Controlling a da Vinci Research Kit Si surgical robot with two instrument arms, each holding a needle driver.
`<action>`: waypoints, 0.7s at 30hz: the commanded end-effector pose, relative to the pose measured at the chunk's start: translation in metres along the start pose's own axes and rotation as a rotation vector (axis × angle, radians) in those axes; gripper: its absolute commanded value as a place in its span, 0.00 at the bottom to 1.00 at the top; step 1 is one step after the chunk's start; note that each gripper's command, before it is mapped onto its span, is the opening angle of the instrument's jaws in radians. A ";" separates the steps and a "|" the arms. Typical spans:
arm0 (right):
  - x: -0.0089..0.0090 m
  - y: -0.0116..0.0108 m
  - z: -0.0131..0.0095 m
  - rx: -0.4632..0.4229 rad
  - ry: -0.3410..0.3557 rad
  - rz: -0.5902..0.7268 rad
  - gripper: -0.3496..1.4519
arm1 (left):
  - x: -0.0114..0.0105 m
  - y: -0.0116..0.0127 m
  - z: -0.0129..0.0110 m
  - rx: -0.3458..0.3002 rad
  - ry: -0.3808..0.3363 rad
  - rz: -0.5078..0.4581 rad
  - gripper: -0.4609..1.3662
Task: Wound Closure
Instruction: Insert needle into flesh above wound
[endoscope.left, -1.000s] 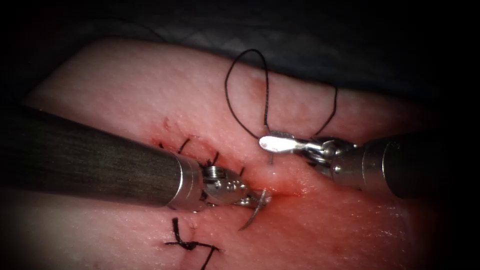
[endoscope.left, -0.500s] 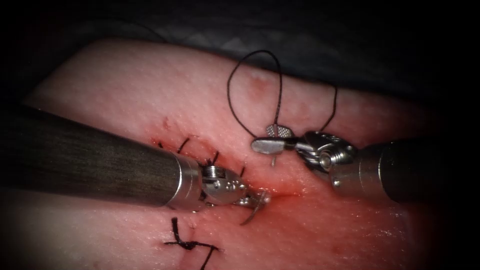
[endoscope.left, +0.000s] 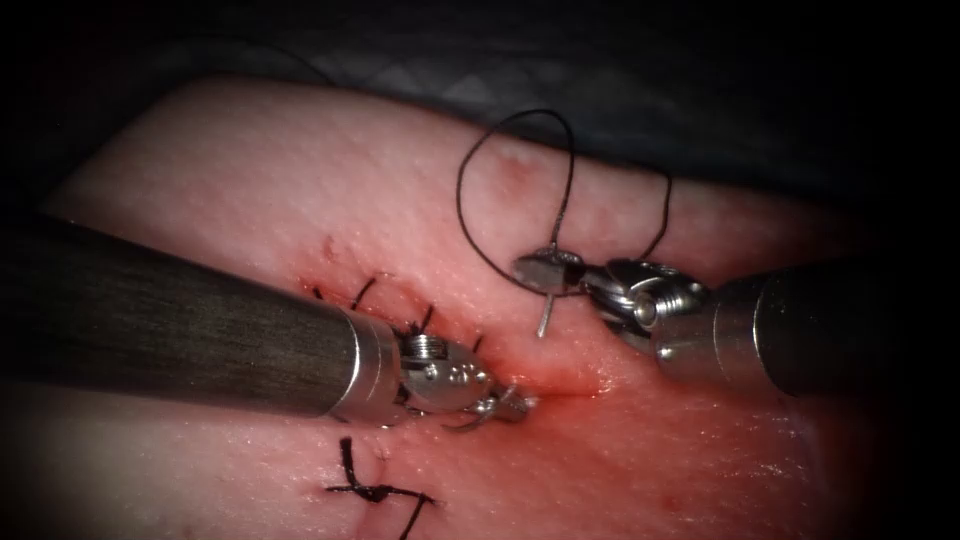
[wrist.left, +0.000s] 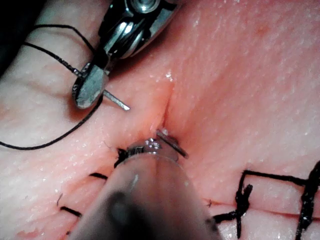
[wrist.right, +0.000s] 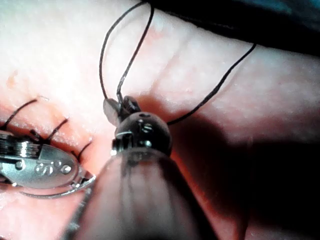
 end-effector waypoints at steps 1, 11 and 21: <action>-0.0003 0.0001 0.0004 0.011 -0.030 0.054 0.00 | 0.0000 0.0000 0.0000 -0.008 0.000 0.001 0.06; -0.0045 -0.0008 0.0008 0.094 -0.168 0.190 0.00 | 0.0000 -0.0001 -0.0001 -0.006 0.003 0.001 0.06; -0.0067 -0.0016 0.0010 0.114 -0.256 0.189 0.00 | 0.0001 -0.0001 -0.0001 -0.007 0.003 0.001 0.06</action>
